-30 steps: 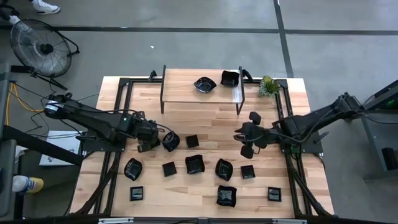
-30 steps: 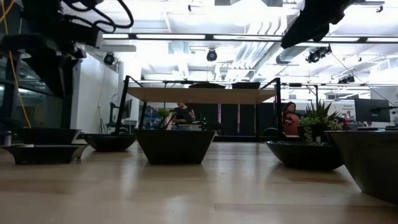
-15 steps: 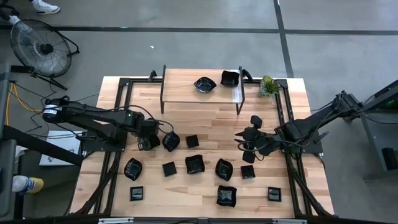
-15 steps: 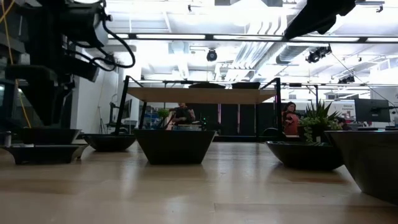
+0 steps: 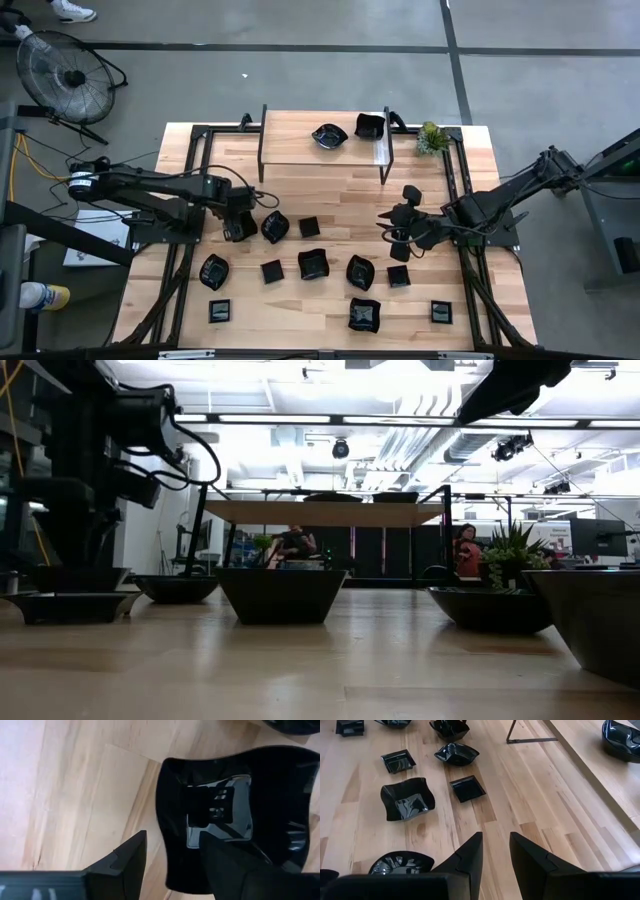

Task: Pick & Place Mini shaped plates
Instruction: Stack the distorted square plate on top of the other distorted square plates on the shelf

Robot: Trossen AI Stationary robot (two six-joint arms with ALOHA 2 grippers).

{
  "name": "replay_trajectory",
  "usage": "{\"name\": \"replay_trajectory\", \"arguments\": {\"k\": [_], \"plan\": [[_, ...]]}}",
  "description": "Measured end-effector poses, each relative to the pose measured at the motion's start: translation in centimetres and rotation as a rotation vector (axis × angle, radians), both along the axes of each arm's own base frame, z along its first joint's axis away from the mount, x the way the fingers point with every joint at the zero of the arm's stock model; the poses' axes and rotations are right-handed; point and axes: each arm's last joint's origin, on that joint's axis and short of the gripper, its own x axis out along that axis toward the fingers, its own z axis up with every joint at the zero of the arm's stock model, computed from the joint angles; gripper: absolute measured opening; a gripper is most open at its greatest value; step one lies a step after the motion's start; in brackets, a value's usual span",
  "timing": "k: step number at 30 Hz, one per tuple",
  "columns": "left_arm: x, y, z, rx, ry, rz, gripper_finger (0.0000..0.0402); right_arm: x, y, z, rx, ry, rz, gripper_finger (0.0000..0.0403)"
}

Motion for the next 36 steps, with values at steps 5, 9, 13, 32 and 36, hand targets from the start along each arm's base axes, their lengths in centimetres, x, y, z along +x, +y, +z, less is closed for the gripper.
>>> {"name": "replay_trajectory", "arguments": {"k": [5, 9, 13, 32, 36], "plan": [[0.0, 0.0, 0.0, -0.014, 0.0, -0.001, 0.0128, 0.0, 0.0, 0.0, -0.001, 0.0, 0.0, 0.0091], [0.0, -0.1, 0.0, -0.022, 0.001, 0.0, 0.0084, 0.0, 0.0, 0.0, -0.001, 0.0, 0.0, 0.0091], [0.0, -0.1, 0.0, -0.035, 0.0, 0.01, 0.0044, 0.0, 0.0, 0.0, 0.0, 0.0, 0.0, 0.0091], [0.5, -0.1, 3.0, -0.033, -0.064, -0.024, 0.0001, 0.0, 0.0, 0.0, -0.005, -0.001, -0.004, 0.0091], [0.7, -0.1, 6.0, 0.002, -0.108, -0.038, 0.0001, 0.0, 0.0, 0.0, -0.003, 0.001, -0.006, 0.0091]]}}
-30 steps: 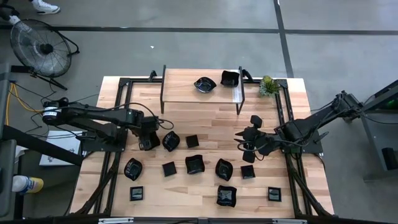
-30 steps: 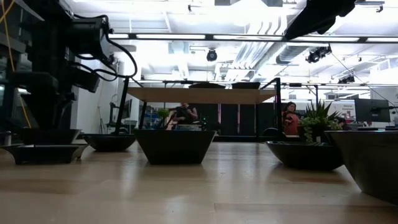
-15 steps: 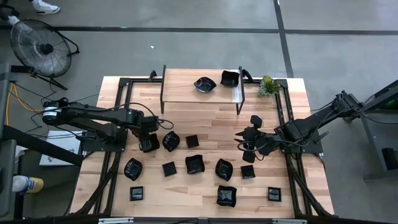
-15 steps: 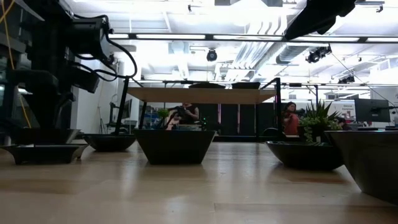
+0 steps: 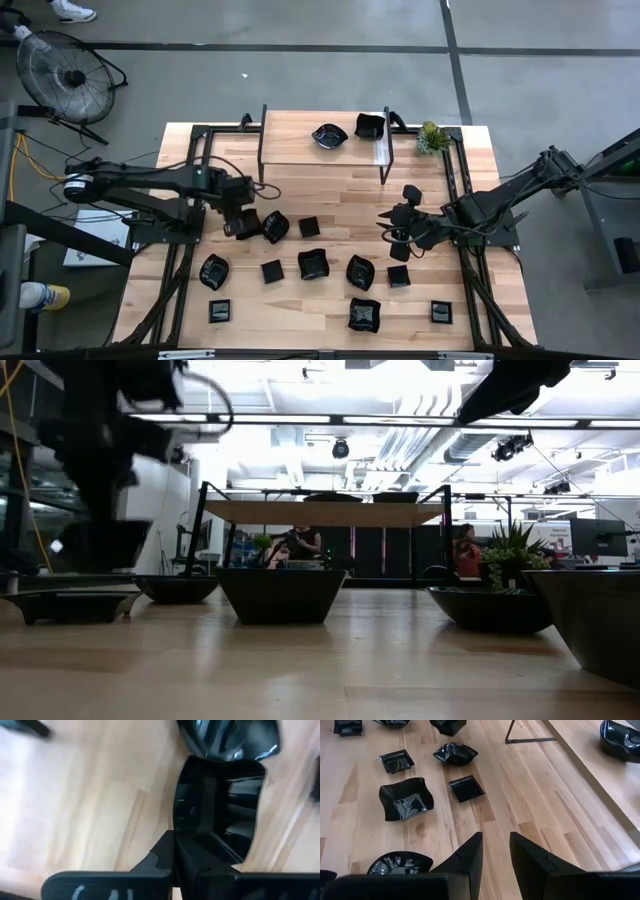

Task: Pick & Place Mini shaped plates
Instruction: Stack the distorted square plate on top of the other distorted square plates on the shelf

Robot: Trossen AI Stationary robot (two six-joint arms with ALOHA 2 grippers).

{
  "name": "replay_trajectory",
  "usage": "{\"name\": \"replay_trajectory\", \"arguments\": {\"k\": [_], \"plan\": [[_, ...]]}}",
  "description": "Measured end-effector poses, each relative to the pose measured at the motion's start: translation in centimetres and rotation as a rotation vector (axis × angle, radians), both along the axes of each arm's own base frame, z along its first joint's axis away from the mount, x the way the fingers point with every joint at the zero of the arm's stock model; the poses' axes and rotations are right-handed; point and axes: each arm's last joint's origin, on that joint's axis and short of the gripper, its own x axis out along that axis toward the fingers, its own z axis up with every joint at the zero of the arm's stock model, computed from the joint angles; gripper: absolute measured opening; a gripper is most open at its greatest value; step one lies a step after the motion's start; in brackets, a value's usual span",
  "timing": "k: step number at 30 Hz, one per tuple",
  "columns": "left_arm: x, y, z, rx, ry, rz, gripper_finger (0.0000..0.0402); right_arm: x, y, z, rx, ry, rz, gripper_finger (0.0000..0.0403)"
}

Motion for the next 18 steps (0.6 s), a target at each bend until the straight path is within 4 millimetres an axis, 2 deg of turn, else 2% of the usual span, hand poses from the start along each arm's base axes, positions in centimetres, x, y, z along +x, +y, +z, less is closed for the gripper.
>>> {"name": "replay_trajectory", "arguments": {"k": [5, 10, 14, 18], "plan": [[1.0, -0.8, 3.7, 0.118, -0.113, -0.052, 0.0, 0.0, 0.0, 0.0, 0.012, -0.003, -0.016, 0.0091], [1.9, -2.5, 6.9, 0.326, -0.259, -0.077, 0.0, 0.0, -0.2, 0.1, -0.045, -0.042, -0.088, 0.0091], [2.3, -4.1, 8.2, 0.492, -0.37, -0.086, 0.0, 0.2, 0.3, 0.3, -0.069, -0.098, -0.126, 0.0091], [2.8, -5.6, 8.8, 0.614, -0.47, -0.098, 0.0, 0.9, 1.4, -0.4, -0.123, -0.124, -0.151, 0.0091]]}}
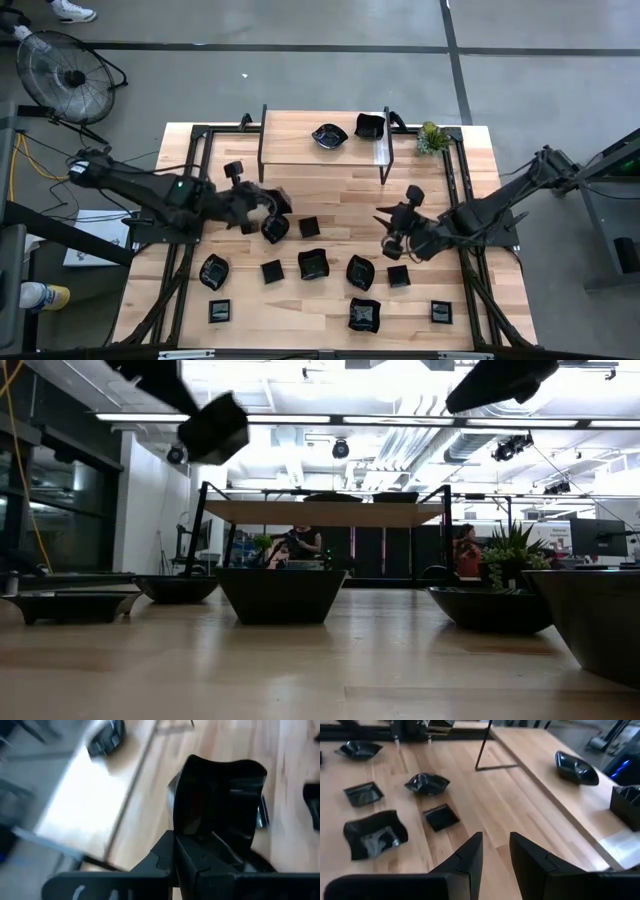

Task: Pick & Place Mini shaped plates
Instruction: Stack the distorted square plate on top of the other distorted square plates on the shelf

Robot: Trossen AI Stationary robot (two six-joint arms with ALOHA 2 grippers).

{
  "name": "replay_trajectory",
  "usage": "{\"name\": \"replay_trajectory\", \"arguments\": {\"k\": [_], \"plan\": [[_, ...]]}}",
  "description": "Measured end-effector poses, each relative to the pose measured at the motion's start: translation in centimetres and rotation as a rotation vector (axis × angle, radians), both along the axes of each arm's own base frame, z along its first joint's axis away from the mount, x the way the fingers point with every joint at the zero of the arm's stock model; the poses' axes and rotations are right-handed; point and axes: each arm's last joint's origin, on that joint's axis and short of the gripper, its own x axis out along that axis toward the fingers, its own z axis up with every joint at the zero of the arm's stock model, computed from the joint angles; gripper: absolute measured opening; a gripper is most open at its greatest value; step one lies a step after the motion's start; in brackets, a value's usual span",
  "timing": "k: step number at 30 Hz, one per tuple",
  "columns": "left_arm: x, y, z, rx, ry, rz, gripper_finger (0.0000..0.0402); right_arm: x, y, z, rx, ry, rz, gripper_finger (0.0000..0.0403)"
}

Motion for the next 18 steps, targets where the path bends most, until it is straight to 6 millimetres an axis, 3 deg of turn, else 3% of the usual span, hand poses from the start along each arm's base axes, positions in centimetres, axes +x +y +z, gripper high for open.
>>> {"name": "replay_trajectory", "arguments": {"k": [9, 18], "plan": [[2.1, -2.8, 2.1, 0.32, -0.199, 0.018, 0.0, 3.3, 2.8, -2.2, -0.154, -0.137, -0.126, 0.0091], [5.8, -4.6, 1.8, 0.505, -0.22, 0.094, 0.0, 7.4, 4.1, -2.4, -0.234, -0.319, -0.185, 0.0097]]}}
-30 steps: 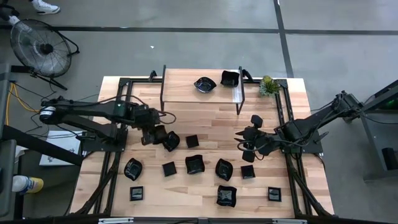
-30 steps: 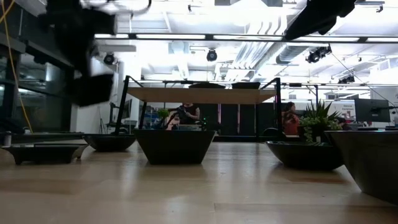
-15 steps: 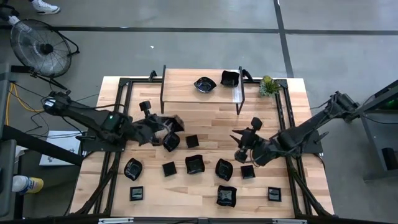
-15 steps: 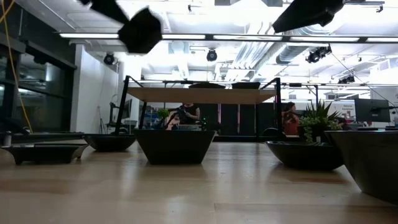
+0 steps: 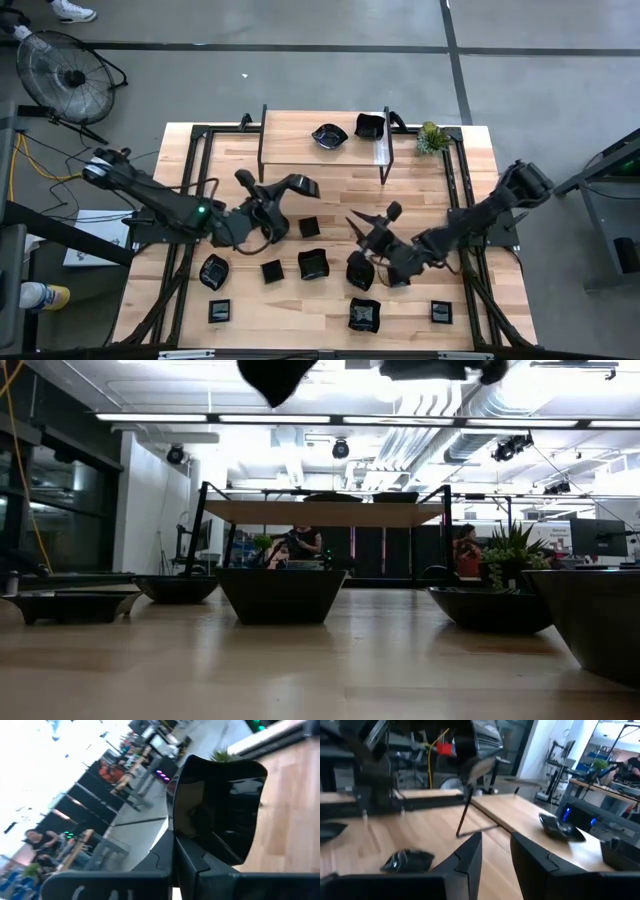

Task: Pick & Place Mini shaped plates
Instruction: Stack the distorted square plate on top of the other distorted square plates on the shelf

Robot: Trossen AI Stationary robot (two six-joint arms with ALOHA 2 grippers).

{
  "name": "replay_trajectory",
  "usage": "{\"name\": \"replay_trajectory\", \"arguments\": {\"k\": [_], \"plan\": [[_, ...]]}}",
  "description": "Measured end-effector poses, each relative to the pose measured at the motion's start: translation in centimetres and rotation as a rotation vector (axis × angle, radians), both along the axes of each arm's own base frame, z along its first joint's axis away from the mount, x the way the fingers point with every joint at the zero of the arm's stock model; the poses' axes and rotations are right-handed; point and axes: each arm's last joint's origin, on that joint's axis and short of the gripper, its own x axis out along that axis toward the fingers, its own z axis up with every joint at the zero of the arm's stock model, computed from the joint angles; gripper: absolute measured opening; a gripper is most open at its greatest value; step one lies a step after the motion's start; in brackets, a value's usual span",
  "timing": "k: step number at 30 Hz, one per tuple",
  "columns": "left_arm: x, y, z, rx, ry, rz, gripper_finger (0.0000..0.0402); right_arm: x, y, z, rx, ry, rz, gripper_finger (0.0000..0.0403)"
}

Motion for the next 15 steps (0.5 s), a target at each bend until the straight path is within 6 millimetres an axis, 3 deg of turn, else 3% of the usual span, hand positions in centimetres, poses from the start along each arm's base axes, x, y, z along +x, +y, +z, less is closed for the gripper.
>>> {"name": "replay_trajectory", "arguments": {"k": [8, 15], "plan": [[2.6, -1.1, -0.1, 0.079, -0.04, 0.085, 0.0, 2.4, -1.5, 0.2, 0.016, -0.14, 0.035, 0.0141], [4.2, -0.4, 0.2, 0.12, -0.081, 0.054, 0.0, 3.2, -3.4, 0.8, 0.044, -0.232, 0.05, 0.0172]]}}
